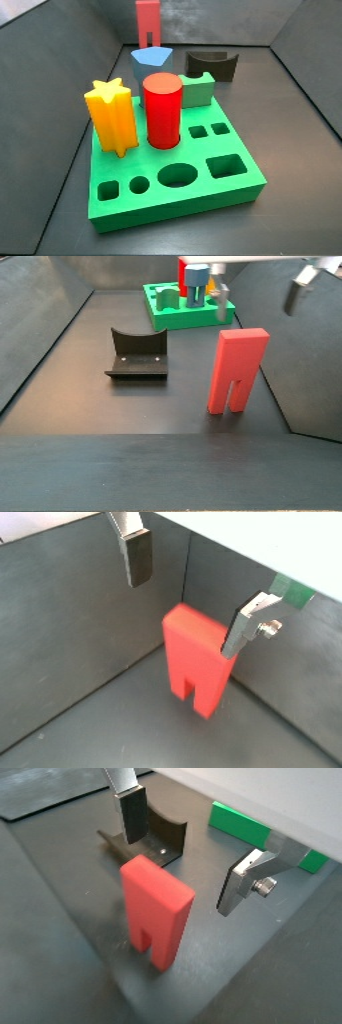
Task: Pick up the double-square object. Move up. Move to above the board. Insert the double-square object.
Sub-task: Pick up the double-square object.
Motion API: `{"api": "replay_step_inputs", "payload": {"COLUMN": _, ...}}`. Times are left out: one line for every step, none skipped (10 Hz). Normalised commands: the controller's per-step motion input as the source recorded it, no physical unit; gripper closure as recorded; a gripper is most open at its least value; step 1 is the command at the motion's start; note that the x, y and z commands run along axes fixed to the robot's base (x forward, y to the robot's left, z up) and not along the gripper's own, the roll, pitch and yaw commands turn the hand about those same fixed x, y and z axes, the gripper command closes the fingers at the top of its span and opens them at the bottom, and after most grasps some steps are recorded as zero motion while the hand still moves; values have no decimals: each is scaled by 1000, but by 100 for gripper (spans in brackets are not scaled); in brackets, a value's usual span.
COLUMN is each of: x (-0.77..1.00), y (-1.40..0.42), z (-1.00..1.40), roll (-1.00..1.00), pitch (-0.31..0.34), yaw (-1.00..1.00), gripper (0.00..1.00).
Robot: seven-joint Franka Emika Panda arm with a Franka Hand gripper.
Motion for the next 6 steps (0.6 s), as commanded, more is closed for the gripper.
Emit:
{"api": "replay_step_inputs", "payload": {"x": 43, "y": 231, "z": -9, "roll": -96, "pitch": 0, "yaw": 226, "gripper": 0}}
{"api": "replay_step_inputs", "payload": {"x": 54, "y": 114, "z": 0, "roll": -189, "pitch": 0, "yaw": 100, "gripper": 0}}
{"api": "replay_step_inputs", "payload": {"x": 131, "y": 117, "z": 0, "roll": -213, "pitch": 0, "yaw": 57, "gripper": 0}}
{"api": "replay_step_inputs", "payload": {"x": 289, "y": 49, "z": -174, "roll": -90, "pitch": 14, "yaw": 3, "gripper": 0}}
{"api": "replay_step_inputs", "payload": {"x": 380, "y": 0, "z": -234, "roll": -67, "pitch": 44, "yaw": 0, "gripper": 0}}
{"api": "replay_step_inputs", "payload": {"x": 383, "y": 0, "z": -129, "roll": -104, "pitch": 40, "yaw": 0, "gripper": 0}}
